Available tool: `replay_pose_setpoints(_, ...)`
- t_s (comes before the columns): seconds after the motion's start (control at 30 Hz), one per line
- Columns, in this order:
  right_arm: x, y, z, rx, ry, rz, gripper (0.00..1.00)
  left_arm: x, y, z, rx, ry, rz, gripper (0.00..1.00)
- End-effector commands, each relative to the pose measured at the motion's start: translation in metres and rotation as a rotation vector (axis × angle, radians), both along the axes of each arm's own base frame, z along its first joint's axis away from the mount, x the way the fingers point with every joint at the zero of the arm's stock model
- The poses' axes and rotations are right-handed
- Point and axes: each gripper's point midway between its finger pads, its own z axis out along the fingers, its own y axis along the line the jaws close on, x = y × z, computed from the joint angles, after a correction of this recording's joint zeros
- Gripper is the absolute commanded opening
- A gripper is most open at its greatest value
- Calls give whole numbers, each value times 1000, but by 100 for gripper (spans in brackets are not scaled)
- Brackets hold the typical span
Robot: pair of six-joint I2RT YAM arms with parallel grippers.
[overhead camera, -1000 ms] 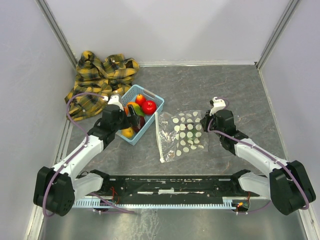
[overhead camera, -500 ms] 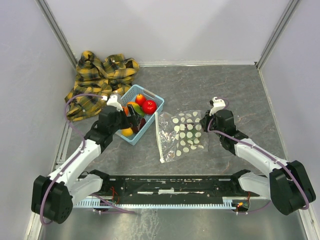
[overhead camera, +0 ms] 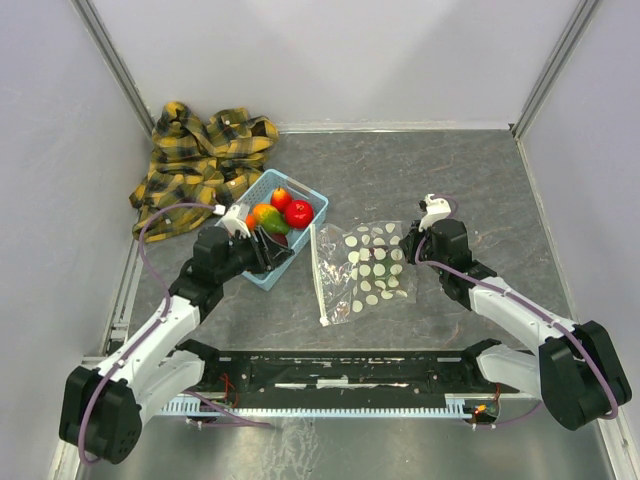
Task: Open the zip-top bag and remove the fake food
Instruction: Pick up the fake fruit from the zipper food storage bag.
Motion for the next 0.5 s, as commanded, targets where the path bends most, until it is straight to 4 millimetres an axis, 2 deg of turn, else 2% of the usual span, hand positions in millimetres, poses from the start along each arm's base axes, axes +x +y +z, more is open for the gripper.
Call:
replay_pose_setpoints(0.0,6,1,14,28,-46,-8,13,-16,-17,2,-92,23,-101,45)
replay_pose_setpoints(0.17,6,1,13,25,-43,-5,13,-30,-28,-21,-60,76,-154,35)
replay_pose_setpoints(0.33,5,1,11,25,-37,-6,13,-40,-40,-42,44,85,-177,33)
replay_pose_setpoints(0.47,4,1,10,24,-37,-4,13,-43,-41,-56,109,83,-171,33)
